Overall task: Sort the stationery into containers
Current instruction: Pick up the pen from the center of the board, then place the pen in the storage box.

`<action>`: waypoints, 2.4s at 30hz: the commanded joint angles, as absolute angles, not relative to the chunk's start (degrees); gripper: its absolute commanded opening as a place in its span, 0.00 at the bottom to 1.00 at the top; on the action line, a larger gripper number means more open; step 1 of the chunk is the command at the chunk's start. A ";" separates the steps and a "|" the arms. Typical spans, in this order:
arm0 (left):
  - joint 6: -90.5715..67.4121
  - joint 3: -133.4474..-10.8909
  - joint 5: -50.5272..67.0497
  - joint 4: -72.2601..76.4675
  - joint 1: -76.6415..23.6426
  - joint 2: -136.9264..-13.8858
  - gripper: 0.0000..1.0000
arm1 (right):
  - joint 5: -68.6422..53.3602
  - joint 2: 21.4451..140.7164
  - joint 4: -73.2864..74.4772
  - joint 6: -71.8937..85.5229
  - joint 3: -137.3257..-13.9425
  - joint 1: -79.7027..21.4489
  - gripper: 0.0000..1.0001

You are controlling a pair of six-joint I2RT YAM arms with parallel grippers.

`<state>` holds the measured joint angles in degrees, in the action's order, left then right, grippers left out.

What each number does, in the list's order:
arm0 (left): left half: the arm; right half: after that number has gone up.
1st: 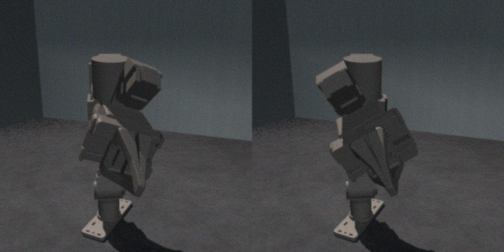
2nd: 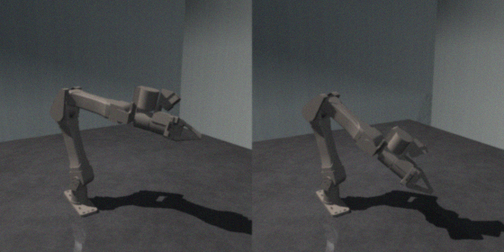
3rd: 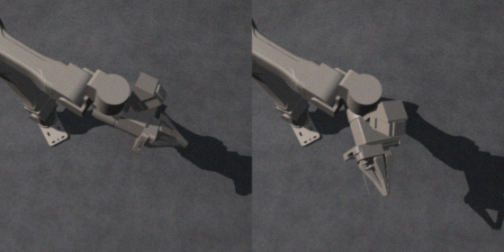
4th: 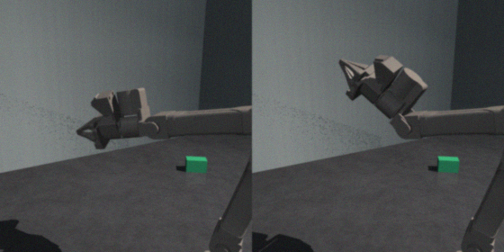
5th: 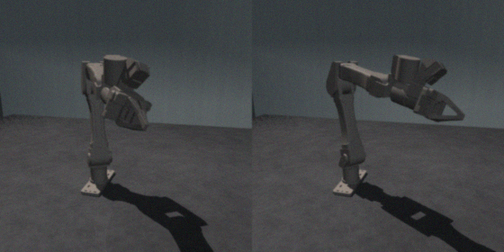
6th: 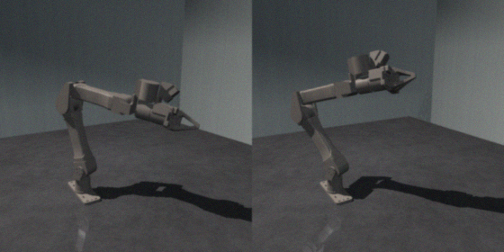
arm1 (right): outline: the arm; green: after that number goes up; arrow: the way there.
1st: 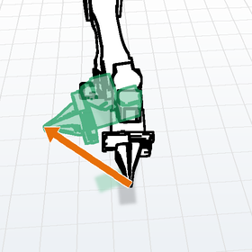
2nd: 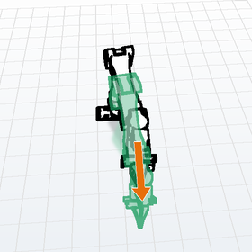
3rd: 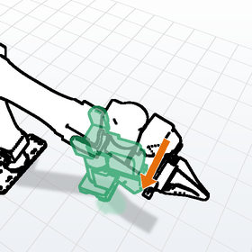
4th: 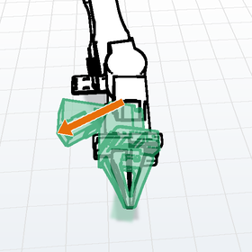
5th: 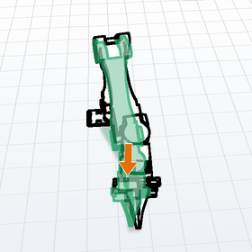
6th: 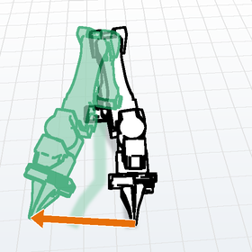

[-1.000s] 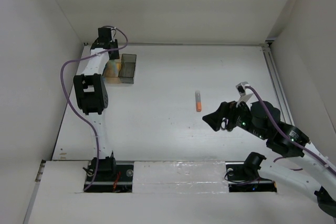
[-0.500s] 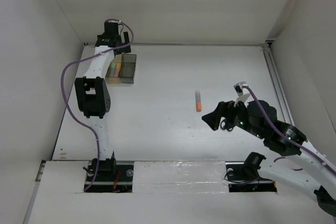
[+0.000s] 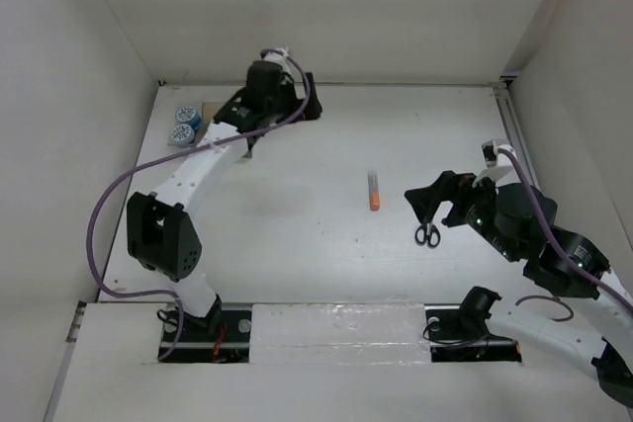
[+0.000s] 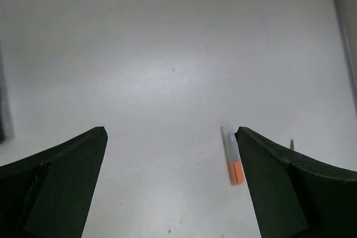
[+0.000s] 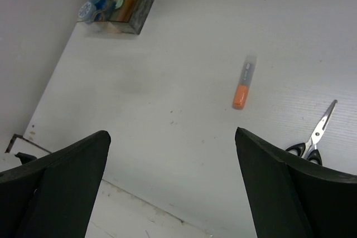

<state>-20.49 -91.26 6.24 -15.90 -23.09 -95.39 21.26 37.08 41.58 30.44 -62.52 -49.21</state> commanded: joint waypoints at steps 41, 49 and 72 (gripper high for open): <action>-40.17 -108.98 -21.10 -31.99 -52.82 -135.08 0.25 | 22.24 30.41 42.80 29.09 -61.79 -49.66 1.00; -38.94 -106.79 -22.31 -31.46 -51.51 -132.55 0.00 | 22.24 30.41 42.80 29.09 -61.79 -49.66 1.00; 7.65 -108.28 -14.25 -17.67 -15.83 -113.29 0.00 | 13.45 32.16 39.02 29.62 -57.83 -49.66 1.00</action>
